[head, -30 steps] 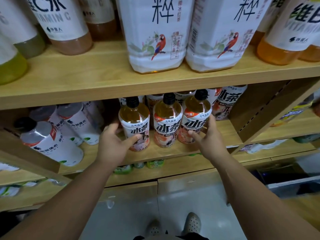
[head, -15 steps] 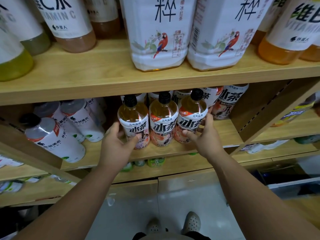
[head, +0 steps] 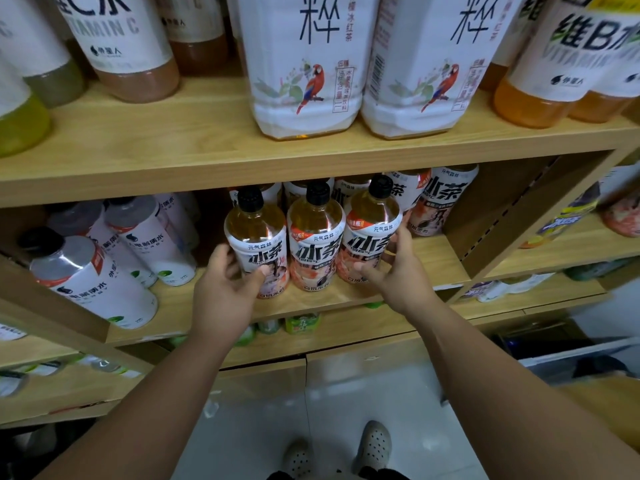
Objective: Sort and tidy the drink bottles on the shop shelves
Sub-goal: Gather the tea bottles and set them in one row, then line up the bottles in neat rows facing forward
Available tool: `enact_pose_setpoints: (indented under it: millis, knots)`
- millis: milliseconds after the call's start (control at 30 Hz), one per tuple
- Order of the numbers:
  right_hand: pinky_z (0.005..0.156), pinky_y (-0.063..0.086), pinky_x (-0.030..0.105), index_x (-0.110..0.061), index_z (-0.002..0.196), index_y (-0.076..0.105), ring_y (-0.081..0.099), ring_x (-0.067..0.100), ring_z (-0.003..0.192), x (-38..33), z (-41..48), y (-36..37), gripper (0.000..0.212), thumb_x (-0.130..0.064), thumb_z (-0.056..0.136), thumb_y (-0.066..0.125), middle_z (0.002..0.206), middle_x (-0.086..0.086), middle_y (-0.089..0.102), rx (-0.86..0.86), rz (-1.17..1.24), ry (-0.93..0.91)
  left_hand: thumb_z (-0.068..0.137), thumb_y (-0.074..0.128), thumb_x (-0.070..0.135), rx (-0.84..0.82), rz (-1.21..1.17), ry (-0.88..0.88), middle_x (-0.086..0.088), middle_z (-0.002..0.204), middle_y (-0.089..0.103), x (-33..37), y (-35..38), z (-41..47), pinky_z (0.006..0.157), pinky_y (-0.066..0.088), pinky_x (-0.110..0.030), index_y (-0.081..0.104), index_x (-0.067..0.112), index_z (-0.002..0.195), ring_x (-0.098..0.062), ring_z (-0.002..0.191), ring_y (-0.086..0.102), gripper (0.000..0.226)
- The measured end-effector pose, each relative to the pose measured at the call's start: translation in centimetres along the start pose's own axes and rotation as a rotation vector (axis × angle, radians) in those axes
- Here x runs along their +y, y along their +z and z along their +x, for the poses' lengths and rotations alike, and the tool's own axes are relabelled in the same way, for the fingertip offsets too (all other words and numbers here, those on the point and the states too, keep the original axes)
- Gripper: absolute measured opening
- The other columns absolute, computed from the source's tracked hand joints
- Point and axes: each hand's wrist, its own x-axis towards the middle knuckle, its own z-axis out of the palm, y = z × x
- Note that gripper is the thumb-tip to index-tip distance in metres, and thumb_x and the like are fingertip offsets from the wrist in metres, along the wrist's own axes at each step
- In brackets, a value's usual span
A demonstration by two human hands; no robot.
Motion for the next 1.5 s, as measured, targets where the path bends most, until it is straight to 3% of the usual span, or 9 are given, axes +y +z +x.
enact_pose_setpoints:
  millis: [133,267,400,600,833,1000,1233,1433,1500]
  knots:
    - [0.11,0.046,0.047,-0.044,0.158,0.013,0.045,0.02,0.138,1.0,-1.6,-1.4,0.108,-0.036,0.08,0.086,0.155,-0.004,0.042,-0.028,-0.039,0.046,0.087,0.076,0.039,0.139,0.028,-0.046,0.008,0.137,0.055,0.0,1.1,-1.3,0.093,0.048,-0.028,0.042,0.027,0.146,-0.005,0.116,0.056,0.069]
    - [0.105,0.051,0.048,-0.047,0.157,0.017,0.052,0.021,0.132,2.4,-2.8,-5.3,0.098,-0.042,0.083,0.081,0.155,-0.002,0.042,0.027,-0.083,0.073,0.088,0.077,0.015,0.332,-0.122,0.092,-0.005,0.103,0.056,1.8,3.2,-4.2,0.07,0.048,-0.011,0.051,0.014,0.121,0.001,0.085,0.059,0.042]
    - [0.104,0.053,0.046,-0.035,0.155,0.032,0.058,0.019,0.123,4.1,-3.6,-10.1,0.081,-0.039,0.088,0.078,0.149,-0.003,0.047,0.089,-0.077,0.072,0.087,0.077,0.018,0.171,-0.104,0.196,-0.006,0.097,0.058,3.4,7.1,-6.1,0.069,0.054,-0.034,0.057,0.02,0.105,-0.016,0.082,0.061,0.026]
    - [0.08,0.05,0.012,-0.026,0.138,0.055,0.066,0.01,0.106,8.8,-5.1,-19.6,0.054,-0.027,0.089,0.079,0.125,-0.004,0.066,0.207,-0.013,0.042,0.087,0.076,0.015,0.067,-0.118,0.225,-0.003,0.091,0.06,9.3,16.9,-9.2,0.069,0.051,-0.026,0.06,0.032,0.092,-0.009,0.077,0.058,0.024]
    - [0.091,0.052,0.028,-0.03,0.14,0.056,0.061,0.006,0.116,15.0,-7.9,-35.4,0.056,-0.037,0.089,0.077,0.135,-0.014,0.058,0.31,0.046,0.065,0.084,0.077,0.034,-0.131,-0.065,0.183,-0.001,0.093,0.059,15.0,31.8,-13.7,0.069,0.049,-0.03,0.059,0.041,0.092,-0.016,0.079,0.06,0.022]
    - [0.093,0.052,0.03,-0.036,0.136,0.057,0.061,0.005,0.116,17.5,-8.8,-44.5,0.049,-0.038,0.091,0.075,0.132,-0.021,0.058,0.393,0.089,0.072,0.083,0.082,0.023,-0.24,0.017,0.251,0.012,0.105,0.057,20.4,40.0,-16.0,0.072,0.048,-0.029,0.059,0.037,0.095,-0.007,0.087,0.058,0.029]
    - [0.08,0.048,0.017,-0.034,0.137,0.056,0.059,0.004,0.117,20.2,-7.4,-51.0,0.046,-0.035,0.093,0.073,0.136,-0.016,0.057,0.449,0.134,0.095,0.081,0.081,0.037,-0.365,0.133,0.274,0.013,0.117,0.057,24.6,48.2,-14.6,0.082,0.055,-0.038,0.056,0.037,0.115,-0.006,0.095,0.058,0.042]
    - [0.091,0.058,0.037,-0.034,0.134,0.056,0.062,0.01,0.114,21.0,-2.9,-55.2,0.047,-0.037,0.091,0.075,0.125,-0.023,0.059,0.472,0.107,0.125,0.083,0.08,0.04,-0.454,0.159,0.258,0.015,0.127,0.053,27.7,54.8,-11.0,0.077,0.048,-0.026,0.052,0.039,0.124,-0.001,0.103,0.056,0.05]
    - [0.09,0.057,0.029,-0.029,0.136,0.056,0.062,0.007,0.113,20.9,-0.9,-56.9,0.049,-0.033,0.091,0.075,0.12,-0.028,0.057,0.499,0.081,0.113,0.083,0.08,0.041,-0.48,0.152,0.24,0.014,0.131,0.051,28.9,57.2,-9.1,0.081,0.049,-0.027,0.05,0.041,0.127,-0.004,0.106,0.057,0.053]
